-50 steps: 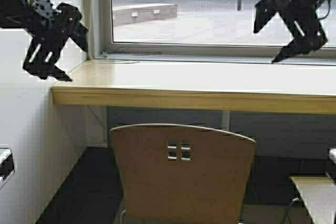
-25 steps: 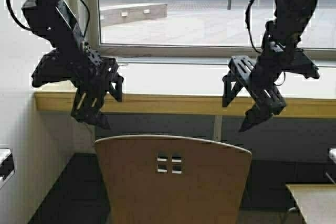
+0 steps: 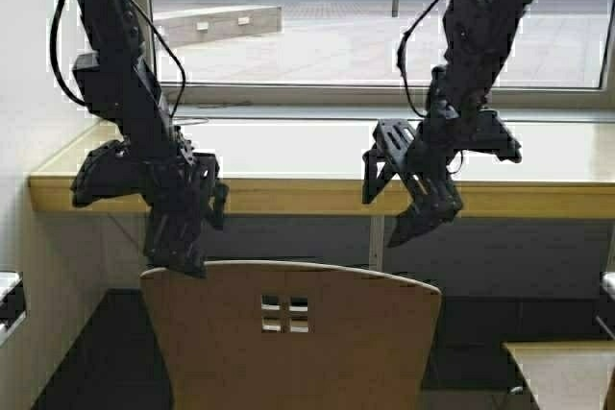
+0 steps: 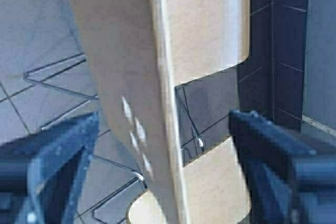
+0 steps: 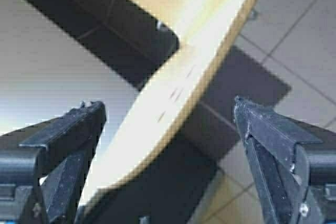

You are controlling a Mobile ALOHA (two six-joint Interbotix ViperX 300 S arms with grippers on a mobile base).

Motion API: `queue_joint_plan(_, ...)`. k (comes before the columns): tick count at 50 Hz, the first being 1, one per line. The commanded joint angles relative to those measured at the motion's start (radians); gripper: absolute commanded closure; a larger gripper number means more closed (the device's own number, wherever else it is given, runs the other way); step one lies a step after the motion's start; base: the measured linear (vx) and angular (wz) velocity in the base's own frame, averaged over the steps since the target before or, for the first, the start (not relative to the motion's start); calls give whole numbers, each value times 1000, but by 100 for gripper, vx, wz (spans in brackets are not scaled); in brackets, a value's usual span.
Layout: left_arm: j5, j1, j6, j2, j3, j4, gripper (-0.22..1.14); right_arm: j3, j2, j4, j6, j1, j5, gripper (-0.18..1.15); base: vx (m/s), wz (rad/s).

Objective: Push the chairs under the table

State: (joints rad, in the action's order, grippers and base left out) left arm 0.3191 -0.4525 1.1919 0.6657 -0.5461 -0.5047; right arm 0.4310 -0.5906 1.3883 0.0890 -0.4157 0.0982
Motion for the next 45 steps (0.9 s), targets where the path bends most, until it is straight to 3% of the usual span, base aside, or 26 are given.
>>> queue_joint_plan(1, 3, 12, -2, 2, 23, -18, -11, -32, -12, 5, 0, -11, 18, -6, 7, -5)
queue_joint_plan(45, 3, 77, -2, 187, 107, -18, -11, -189, -268, 103, 2, -57, 100, -6, 4, -4)
